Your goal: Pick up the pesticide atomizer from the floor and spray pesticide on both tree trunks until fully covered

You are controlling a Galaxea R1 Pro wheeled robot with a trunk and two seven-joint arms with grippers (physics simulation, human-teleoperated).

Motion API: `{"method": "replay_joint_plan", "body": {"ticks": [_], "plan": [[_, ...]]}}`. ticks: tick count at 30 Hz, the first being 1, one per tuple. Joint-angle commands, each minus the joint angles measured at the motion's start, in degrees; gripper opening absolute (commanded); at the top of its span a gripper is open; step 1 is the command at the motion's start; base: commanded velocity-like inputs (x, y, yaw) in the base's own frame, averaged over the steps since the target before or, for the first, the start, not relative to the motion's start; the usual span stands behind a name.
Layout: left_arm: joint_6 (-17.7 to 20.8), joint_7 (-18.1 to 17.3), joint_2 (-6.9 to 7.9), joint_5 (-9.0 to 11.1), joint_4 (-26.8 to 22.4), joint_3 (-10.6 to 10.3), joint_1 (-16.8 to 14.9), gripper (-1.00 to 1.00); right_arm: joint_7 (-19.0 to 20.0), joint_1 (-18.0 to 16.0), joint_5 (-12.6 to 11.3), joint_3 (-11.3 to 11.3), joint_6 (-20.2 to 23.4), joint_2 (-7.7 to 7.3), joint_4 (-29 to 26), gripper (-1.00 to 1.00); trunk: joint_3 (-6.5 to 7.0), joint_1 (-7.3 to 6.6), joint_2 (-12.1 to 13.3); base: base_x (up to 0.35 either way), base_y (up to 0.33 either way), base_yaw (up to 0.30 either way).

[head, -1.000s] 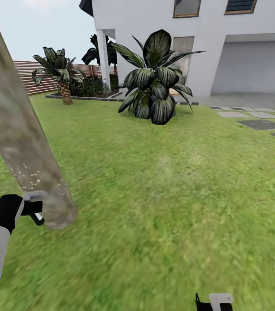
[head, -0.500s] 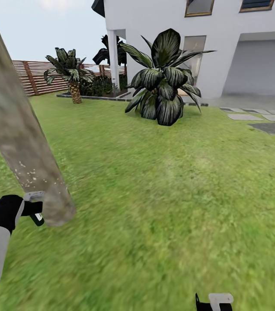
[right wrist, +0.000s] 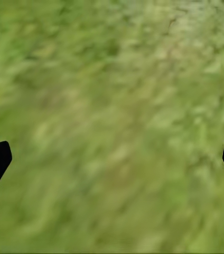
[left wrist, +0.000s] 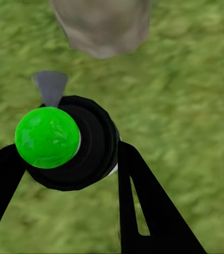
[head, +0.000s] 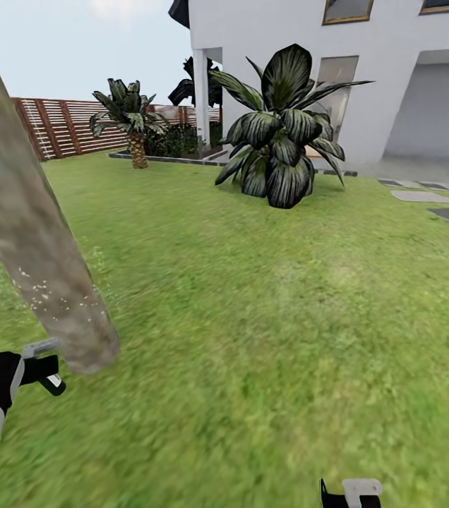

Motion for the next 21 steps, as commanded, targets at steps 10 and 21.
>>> {"method": "replay_joint_plan", "body": {"ticks": [10, 21], "plan": [[-0.1, 0.3, -0.12, 0.0, 0.1, -0.1, 0.0, -1.00, 0.0, 0.0, 0.0, 0.0, 0.0, 0.22, 0.0, 1.00, 0.00, 0.00, 0.0, 0.008, -0.279, 0.000], [-0.1, 0.5, -0.12, 0.0, 0.2, -0.1, 0.0, -1.00, 0.0, 0.0, 0.0, 0.0, 0.0, 0.35, 0.0, 1.00, 0.00, 0.00, 0.0, 0.000, -0.282, 0.188]]}}
